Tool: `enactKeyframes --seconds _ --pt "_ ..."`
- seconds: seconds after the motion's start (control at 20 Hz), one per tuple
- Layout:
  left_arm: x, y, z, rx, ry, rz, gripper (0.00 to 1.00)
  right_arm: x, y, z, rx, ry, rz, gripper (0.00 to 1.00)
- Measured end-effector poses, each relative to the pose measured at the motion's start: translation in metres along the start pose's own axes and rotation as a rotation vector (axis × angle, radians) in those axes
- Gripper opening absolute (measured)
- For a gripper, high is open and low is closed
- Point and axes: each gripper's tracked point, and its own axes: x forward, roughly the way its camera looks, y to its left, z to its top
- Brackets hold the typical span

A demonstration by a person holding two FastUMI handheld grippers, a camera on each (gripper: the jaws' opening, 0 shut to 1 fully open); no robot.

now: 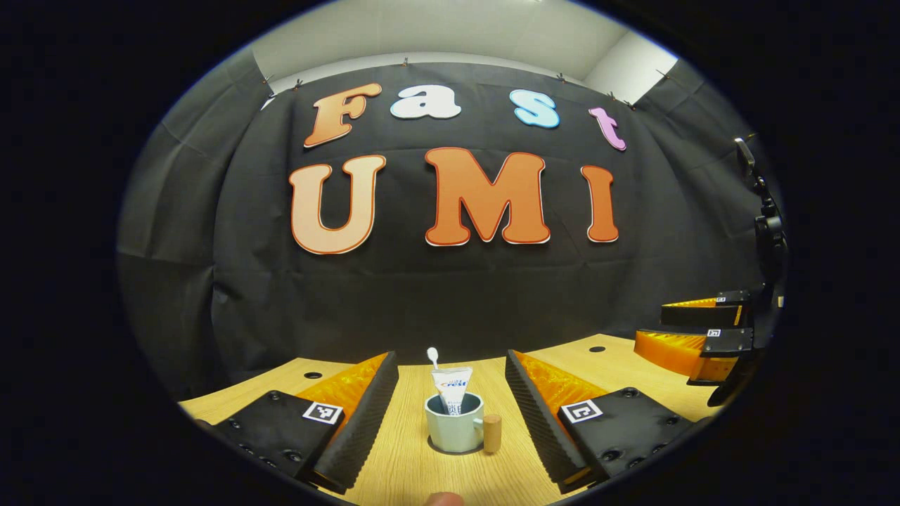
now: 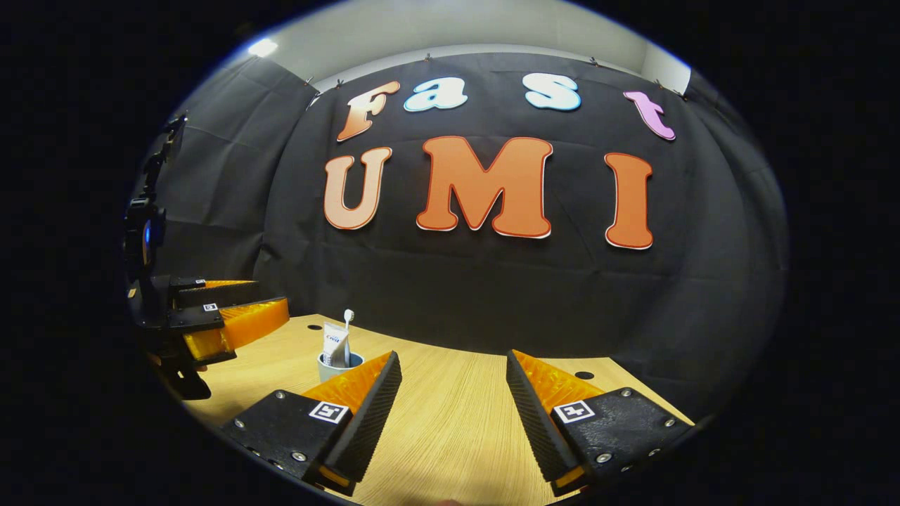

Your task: Put the toothbrush and toothpaste on the desktop into the cup, then pick up the cup and place it on the coaster on the desktop.

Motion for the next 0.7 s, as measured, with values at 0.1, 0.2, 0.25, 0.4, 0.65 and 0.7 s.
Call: enactKeyframes --seconds 0.1,0.2,0.25,0.4,0.65,0.7 --pt "-0.0002 -0.0002 -0.0007 0.000 0.001 0.001 0.97 -0.0004 -0.0008 -0.0007 -0.001 0.002 -0.006 0.90" --pt "-0.0010 0.0003 -0.0023 0.004 0.002 0.004 0.97 -0.0005 -0.0004 -0.0031 0.007 0.009 -0.008 0.90" --pt "-0.0014 0.0006 -0.0025 0.007 0.002 0.008 0.97 -0.0002 -0.0003 -0.0036 0.014 0.012 -0.008 0.90" --pt "-0.0027 0.0008 -0.0032 0.005 0.002 0.012 0.97 -0.0010 -0.0012 -0.0058 0.027 0.017 -0.011 0.90" --pt "-0.0024 0.0030 -0.0031 0.011 -0.005 0.025 0.97 -0.0008 -0.0021 -0.0058 0.040 0.017 -0.022 0.90" --pt "-0.0026 0.0030 -0.0032 0.012 -0.008 0.027 0.97 -0.0011 -0.0022 -0.0056 0.045 0.019 -0.023 0.90"
